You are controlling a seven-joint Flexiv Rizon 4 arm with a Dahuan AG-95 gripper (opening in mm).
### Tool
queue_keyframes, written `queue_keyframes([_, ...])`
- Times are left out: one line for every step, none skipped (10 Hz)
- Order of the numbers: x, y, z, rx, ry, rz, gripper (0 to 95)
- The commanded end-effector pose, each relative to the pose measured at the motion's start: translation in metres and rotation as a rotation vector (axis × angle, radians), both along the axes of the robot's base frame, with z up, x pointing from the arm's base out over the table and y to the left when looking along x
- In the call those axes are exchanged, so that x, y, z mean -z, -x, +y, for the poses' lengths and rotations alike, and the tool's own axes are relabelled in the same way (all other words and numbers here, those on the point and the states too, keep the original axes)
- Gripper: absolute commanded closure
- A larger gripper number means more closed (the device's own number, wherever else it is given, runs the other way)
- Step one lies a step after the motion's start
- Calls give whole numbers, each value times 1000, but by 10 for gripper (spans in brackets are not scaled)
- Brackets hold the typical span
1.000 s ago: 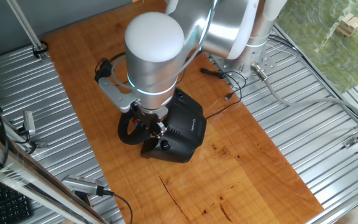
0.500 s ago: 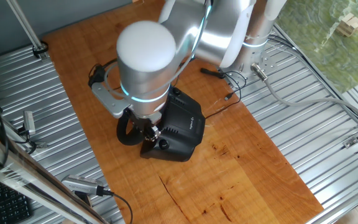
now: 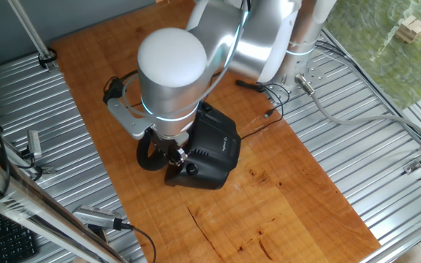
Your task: Rotate the steering wheel 90 degrees clockwise
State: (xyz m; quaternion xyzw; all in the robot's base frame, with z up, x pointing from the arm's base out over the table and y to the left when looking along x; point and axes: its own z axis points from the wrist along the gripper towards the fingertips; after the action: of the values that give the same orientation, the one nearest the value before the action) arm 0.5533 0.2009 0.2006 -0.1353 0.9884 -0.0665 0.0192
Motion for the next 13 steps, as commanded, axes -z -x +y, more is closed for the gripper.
queue_keyframes([28, -1, -2, -2, 3, 1, 950])
queue_keyframes([29, -1, -3, -2, 5, 0, 950])
queue_keyframes([31, -2, -3, -4, 6, -1, 950])
queue_keyframes([35, -3, -5, -5, 6, -2, 950])
queue_keyframes([39, -4, -5, -4, 6, -2, 950])
queue_keyframes([40, -4, -6, -4, 5, -1, 950])
queue_keyframes([41, -4, -6, -4, 6, 1, 950])
queue_keyframes([41, -4, -6, 0, 5, 7, 950])
queue_keyframes([41, -4, -6, 11, 5, 28, 950])
queue_keyframes([40, -5, -6, 15, 11, 44, 950])
queue_keyframes([40, -5, -5, 18, 20, 66, 950])
queue_keyframes([40, -5, -5, 21, 27, 82, 950])
queue_keyframes([40, -5, -5, 20, 36, 95, 950])
